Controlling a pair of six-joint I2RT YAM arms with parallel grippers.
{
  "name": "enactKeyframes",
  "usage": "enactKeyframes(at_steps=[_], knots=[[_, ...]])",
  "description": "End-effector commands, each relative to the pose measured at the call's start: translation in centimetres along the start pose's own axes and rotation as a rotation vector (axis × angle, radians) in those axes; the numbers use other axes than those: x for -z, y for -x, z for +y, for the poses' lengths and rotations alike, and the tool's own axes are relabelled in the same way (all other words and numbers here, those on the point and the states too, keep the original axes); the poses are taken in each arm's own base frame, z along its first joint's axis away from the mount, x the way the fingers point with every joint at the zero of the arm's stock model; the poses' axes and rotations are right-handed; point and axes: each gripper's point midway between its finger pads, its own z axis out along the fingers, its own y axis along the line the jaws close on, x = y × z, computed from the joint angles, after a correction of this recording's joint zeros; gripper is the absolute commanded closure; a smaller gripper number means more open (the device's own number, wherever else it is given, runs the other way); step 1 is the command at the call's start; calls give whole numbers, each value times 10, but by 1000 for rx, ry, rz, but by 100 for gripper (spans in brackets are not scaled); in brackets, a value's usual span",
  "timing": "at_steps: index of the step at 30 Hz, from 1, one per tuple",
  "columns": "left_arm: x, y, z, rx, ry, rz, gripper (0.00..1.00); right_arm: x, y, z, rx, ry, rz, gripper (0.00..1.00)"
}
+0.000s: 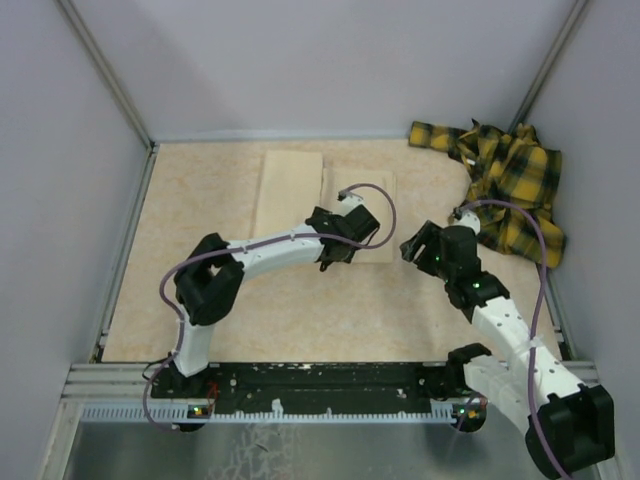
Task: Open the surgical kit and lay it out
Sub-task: Open the surgical kit at the center of the board.
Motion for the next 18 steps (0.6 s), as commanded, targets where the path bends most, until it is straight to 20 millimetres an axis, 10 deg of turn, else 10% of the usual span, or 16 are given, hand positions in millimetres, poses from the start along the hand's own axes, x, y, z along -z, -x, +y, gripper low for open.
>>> enactKeyframes(at_steps=[1,18], knots=[[-9,-2,27,-90,220,7,16,5,6,2,-4,47,-15,37],[-13,17,25,-75,224,-28,80,2,-5,-6,-18,74,5,39]])
